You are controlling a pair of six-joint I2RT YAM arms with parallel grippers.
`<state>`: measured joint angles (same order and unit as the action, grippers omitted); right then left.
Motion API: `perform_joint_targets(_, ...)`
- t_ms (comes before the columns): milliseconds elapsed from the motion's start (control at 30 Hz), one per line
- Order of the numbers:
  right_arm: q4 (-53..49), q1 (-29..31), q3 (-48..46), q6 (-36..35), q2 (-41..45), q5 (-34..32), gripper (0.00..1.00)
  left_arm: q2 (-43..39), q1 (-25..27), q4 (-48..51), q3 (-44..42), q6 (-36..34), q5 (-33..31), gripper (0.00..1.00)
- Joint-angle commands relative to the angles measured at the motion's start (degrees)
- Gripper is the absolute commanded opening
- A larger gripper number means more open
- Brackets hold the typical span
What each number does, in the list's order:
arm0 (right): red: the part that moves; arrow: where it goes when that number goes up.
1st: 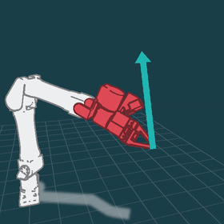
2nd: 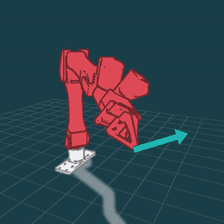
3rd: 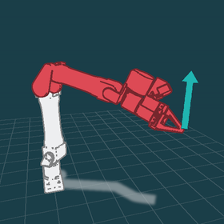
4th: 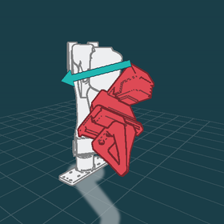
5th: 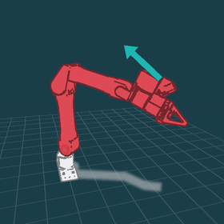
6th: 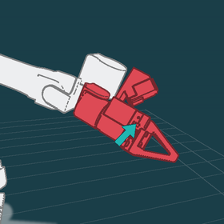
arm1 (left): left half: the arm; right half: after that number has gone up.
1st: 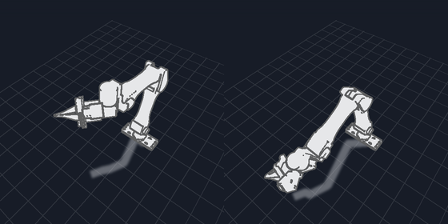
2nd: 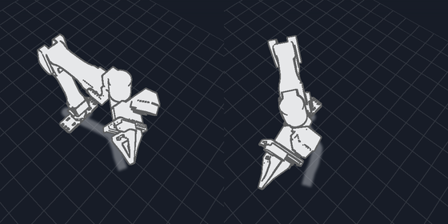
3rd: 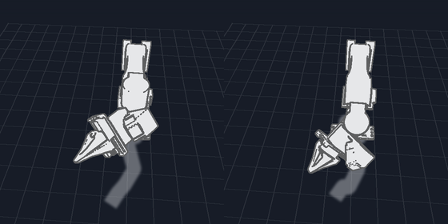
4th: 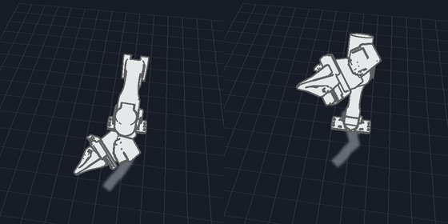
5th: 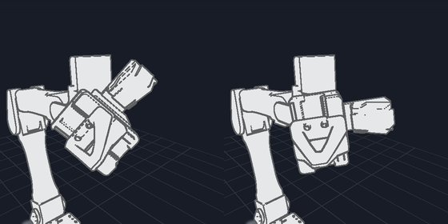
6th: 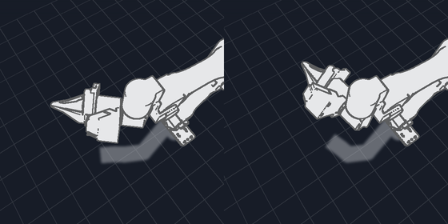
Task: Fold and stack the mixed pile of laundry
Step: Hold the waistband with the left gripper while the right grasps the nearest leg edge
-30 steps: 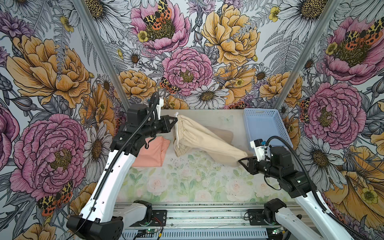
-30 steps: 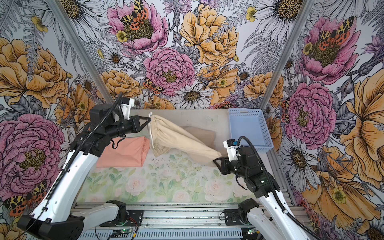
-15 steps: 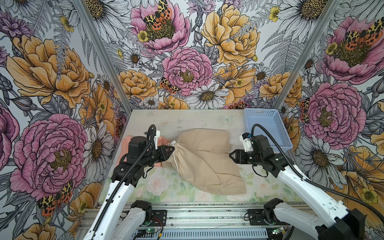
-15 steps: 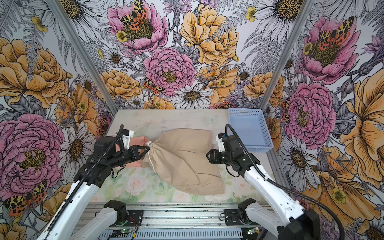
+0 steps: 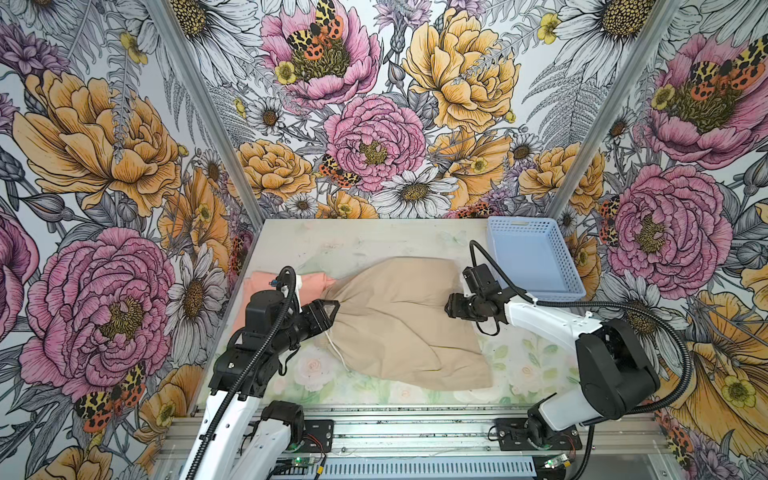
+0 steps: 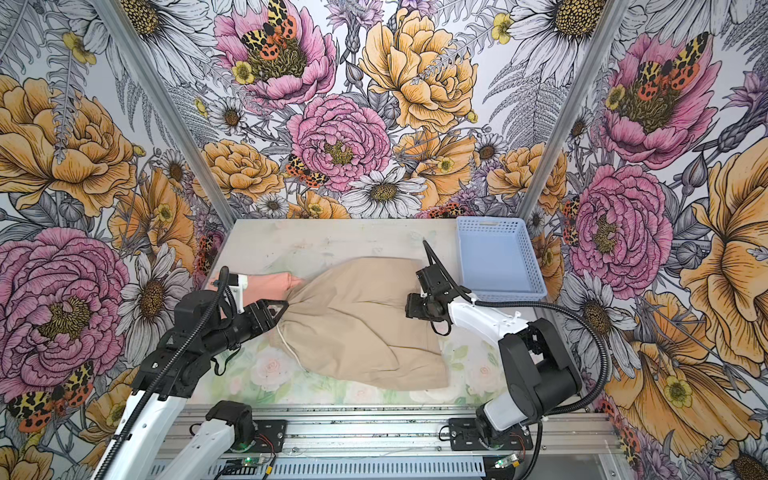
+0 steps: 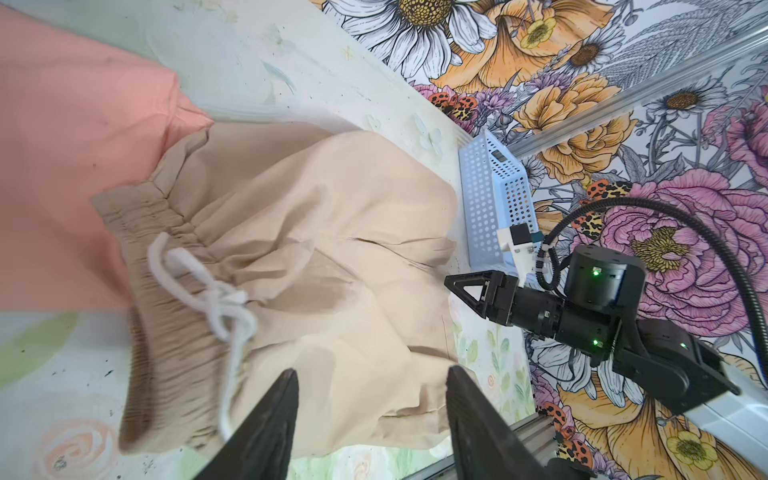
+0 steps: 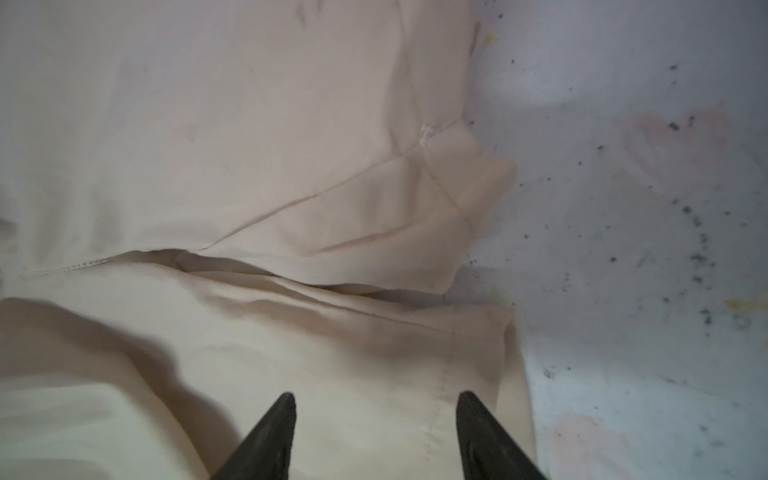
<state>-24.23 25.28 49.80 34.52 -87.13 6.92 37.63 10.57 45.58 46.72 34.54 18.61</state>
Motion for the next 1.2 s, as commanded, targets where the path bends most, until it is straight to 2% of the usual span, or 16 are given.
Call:
perform_joint_targets(0,1.47,1.00,-3.23,2.63,-1.57,0.41,0.63,0.91,-0.51,3.31,0.06,-0.79,-1.29,0.60)
perform_joint_targets(67,1.42,1.18,-5.33,3.47,-1.63,0.64,0.60,0.46,-0.52,8.05,1.05,-0.82,-5.18,0.61)
perform_joint_targets(167,0.63,1.20,-7.74,3.71,-1.62,0.73,0.46,-0.36,-0.51,10.51,1.28,-0.62,-7.84,0.65)
perform_joint_targets(333,-4.23,-0.13,-7.83,1.76,-3.53,0.38,0.03,2.93,-0.61,9.91,0.41,-0.27,-7.65,0.68)
perform_joint_targets(367,-5.40,-0.71,-7.94,1.29,-3.43,0.19,0.00,3.40,-0.71,9.63,0.37,-0.26,-7.95,0.69)
perform_joint_targets(467,-8.33,-3.09,-9.23,-0.16,-0.72,0.69,0.00,4.78,-0.96,9.26,0.35,-0.48,-8.82,0.70)
perform_joint_targets(700,-16.90,-8.42,-8.90,-2.17,7.53,-3.04,0.00,8.38,-1.08,8.73,-1.46,0.14,-9.74,0.73)
perform_joint_targets(800,-17.47,-9.16,-8.08,-3.51,9.24,0.83,0.00,9.37,-1.14,8.73,-1.77,0.94,-11.00,0.75)
perform_joint_targets(833,-17.43,-9.02,-7.84,-3.62,9.19,3.47,0.09,9.48,-1.10,8.74,-1.81,1.08,-11.22,0.75)
perform_joint_targets(867,-17.43,-8.65,-7.69,-3.76,9.01,5.97,0.24,9.40,-1.15,8.74,-1.77,1.19,-11.29,0.75)
perform_joint_targets(933,-17.48,-7.70,-8.14,-3.28,8.99,9.34,0.42,8.97,-1.17,8.74,-1.83,1.22,-11.31,0.75)
perform_joint_targets(1033,-17.16,-6.38,-10.00,-0.88,11.26,12.60,0.53,8.39,-1.22,8.73,-1.99,1.39,-10.90,0.76)
perform_joint_targets(1167,-17.08,-3.82,-12.11,2.59,15.35,16.26,0.60,7.73,-1.18,8.78,-2.25,1.75,-10.37,0.76)
